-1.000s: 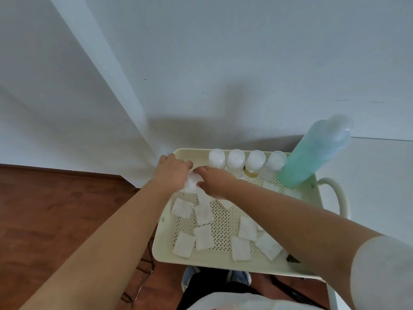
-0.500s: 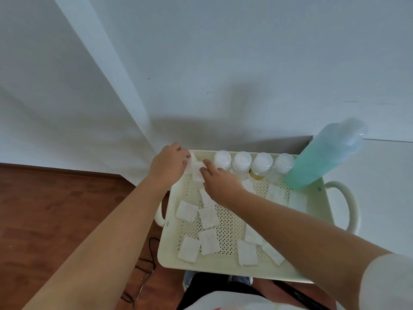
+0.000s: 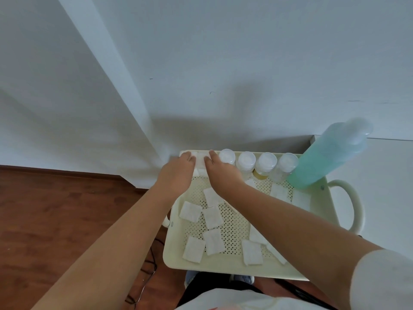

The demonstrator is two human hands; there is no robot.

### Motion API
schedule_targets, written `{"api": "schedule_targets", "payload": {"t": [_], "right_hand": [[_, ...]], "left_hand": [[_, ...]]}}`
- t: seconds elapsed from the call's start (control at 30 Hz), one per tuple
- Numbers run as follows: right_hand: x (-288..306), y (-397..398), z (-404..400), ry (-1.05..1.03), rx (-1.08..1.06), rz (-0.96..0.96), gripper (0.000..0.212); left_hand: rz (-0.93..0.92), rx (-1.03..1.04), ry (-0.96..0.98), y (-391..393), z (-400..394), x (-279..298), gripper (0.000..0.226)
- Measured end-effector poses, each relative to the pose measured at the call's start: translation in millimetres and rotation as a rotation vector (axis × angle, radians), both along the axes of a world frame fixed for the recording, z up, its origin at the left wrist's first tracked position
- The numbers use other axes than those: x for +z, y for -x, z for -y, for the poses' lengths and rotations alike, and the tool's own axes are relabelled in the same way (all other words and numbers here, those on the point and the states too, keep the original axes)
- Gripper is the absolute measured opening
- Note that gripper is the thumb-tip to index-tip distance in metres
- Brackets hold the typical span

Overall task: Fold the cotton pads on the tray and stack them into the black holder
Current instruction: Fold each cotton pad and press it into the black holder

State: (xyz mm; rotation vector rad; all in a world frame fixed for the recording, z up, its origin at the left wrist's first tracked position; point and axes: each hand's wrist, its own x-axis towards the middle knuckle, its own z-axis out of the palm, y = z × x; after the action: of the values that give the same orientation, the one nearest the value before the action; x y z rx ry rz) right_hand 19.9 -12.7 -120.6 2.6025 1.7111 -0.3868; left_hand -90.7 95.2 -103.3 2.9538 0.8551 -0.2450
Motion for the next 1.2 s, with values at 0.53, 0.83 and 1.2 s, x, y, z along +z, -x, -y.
{"api": "schedule_targets", "payload": {"t": [0.53, 0.83, 1.2], "right_hand": [[-48.7, 3.6, 76.4, 0.002, 0.1, -0.281, 0.049], [-55.3, -0.5, 40.8, 0.07, -0.064, -0.379, 0.053], [-49.9, 13.1, 55.9, -0.193, -0.194, -0.446, 0.014]], "left_hand": [[-0.178, 0.071, 0.092, 40.9, 80.2, -42.6, 0.029], [-0.228, 0.087, 0.041, 49.2, 88.1, -53.5, 0.037], [0.164, 0.135, 0.208, 66.3, 93.5, -45.3, 0.012]]}}
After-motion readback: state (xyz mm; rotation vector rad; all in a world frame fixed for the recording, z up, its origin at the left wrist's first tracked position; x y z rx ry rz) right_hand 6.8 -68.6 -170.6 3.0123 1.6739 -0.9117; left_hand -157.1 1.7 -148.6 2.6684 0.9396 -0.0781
